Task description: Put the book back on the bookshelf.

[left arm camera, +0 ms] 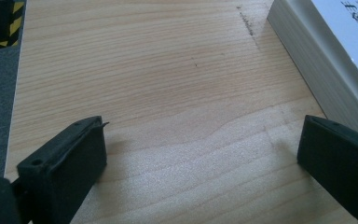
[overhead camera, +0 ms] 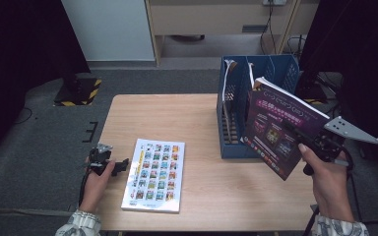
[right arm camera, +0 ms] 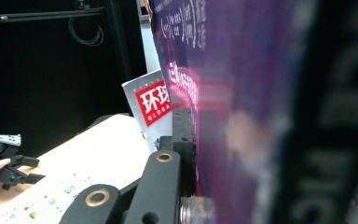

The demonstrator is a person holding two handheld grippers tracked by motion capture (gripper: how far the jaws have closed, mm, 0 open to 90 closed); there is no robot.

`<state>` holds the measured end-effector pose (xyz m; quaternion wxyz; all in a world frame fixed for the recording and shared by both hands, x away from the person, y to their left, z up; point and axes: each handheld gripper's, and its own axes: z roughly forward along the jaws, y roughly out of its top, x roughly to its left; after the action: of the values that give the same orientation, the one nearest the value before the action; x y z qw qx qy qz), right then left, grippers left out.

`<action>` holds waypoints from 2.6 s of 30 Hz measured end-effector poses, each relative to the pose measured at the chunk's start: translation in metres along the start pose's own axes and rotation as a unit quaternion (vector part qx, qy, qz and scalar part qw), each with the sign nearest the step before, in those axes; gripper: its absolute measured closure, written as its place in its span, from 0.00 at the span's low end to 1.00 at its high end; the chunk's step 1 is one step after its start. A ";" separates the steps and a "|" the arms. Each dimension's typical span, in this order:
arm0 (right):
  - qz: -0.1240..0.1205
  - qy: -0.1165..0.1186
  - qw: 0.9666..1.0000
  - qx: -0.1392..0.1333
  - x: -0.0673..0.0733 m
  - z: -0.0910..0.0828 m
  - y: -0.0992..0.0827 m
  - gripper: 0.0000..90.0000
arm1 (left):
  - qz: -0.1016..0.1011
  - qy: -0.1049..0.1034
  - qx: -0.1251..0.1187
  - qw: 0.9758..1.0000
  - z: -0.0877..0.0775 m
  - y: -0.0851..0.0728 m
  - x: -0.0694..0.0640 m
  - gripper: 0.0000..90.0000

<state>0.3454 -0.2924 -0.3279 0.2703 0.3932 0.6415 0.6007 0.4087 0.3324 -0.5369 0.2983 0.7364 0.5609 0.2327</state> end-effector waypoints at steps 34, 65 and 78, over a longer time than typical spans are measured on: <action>0.000 -0.052 0.999 0.011 -0.026 -0.005 0.004 0.93 | 0.001 -0.002 0.000 1.000 0.000 0.000 -0.001 0.01; -0.032 -0.114 0.993 0.032 -0.040 0.025 0.020 0.93 | 0.002 -0.002 0.001 1.000 0.000 0.001 -0.002 0.01; -0.004 -0.145 0.989 0.009 -0.044 0.053 0.020 0.93 | 0.002 -0.002 0.001 1.000 0.001 0.001 -0.002 0.01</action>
<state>0.4166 -0.2998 -0.3204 0.3590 0.4760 0.6027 0.5304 0.4090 0.3303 -0.5369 0.2986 0.7384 0.5587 0.2313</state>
